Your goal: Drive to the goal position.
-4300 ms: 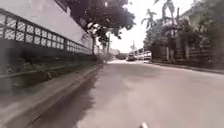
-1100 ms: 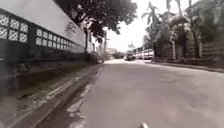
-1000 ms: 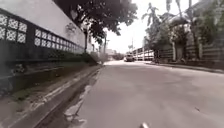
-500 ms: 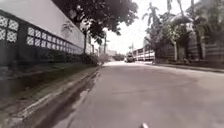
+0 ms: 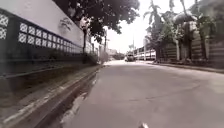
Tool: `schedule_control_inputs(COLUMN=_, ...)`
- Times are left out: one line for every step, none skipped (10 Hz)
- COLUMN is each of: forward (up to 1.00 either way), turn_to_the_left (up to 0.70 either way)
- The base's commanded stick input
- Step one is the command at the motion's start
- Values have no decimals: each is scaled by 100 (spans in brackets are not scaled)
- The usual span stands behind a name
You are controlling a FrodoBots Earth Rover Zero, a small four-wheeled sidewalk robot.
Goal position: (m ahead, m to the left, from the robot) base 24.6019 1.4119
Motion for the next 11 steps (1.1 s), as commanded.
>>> schedule_control_inputs(forward=68, turn_to_the_left=0)
schedule_control_inputs(forward=68, turn_to_the_left=0)
schedule_control_inputs(forward=70, turn_to_the_left=0)
schedule_control_inputs(forward=70, turn_to_the_left=0)
schedule_control_inputs(forward=70, turn_to_the_left=0)
schedule_control_inputs(forward=70, turn_to_the_left=0)
schedule_control_inputs(forward=70, turn_to_the_left=0)
schedule_control_inputs(forward=70, turn_to_the_left=0)
schedule_control_inputs(forward=70, turn_to_the_left=0)
schedule_control_inputs(forward=70, turn_to_the_left=-1)
schedule_control_inputs(forward=70, turn_to_the_left=-2)
